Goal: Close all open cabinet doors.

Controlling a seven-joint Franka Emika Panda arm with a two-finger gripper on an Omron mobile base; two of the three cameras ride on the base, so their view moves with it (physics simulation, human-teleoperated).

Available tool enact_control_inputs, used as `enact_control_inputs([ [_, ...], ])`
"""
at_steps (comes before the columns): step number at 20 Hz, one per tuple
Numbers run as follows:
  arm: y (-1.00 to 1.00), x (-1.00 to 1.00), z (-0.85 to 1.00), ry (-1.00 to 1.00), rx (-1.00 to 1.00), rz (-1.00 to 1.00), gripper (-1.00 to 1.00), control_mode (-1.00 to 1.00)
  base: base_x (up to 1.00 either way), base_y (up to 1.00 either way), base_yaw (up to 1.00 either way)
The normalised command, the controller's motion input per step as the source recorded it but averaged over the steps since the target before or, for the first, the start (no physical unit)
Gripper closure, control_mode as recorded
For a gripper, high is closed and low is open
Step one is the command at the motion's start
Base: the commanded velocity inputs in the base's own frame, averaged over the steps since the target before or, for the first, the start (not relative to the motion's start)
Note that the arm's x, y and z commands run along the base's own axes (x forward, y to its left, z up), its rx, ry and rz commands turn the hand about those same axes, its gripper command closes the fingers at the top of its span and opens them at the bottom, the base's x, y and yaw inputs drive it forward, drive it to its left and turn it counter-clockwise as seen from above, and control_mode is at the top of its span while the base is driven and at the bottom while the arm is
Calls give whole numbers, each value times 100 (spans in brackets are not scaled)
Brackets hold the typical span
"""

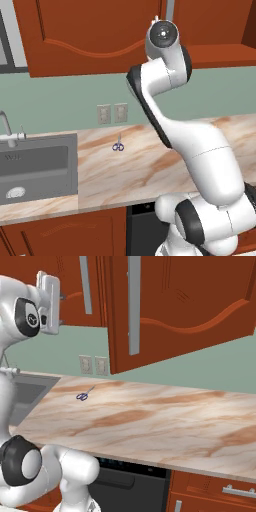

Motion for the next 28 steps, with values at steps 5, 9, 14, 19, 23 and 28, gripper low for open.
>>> enact_control_inputs([
  [5,0,-65,0,-8,1,0,-100,-100,0,0,0],
  [9,0,-65,0,-2,0,0,-100,-100,0,0,0],
  [14,-2,-54,0,0,0,-2,-100,-100,0,0,0],
  [19,-15,-47,0,0,0,-27,-100,-100,0,0,0],
  [23,-19,-50,0,0,0,-33,-100,-100,0,0,0],
  [28,-17,-45,0,0,0,-31,-100,-100,0,0,0],
])
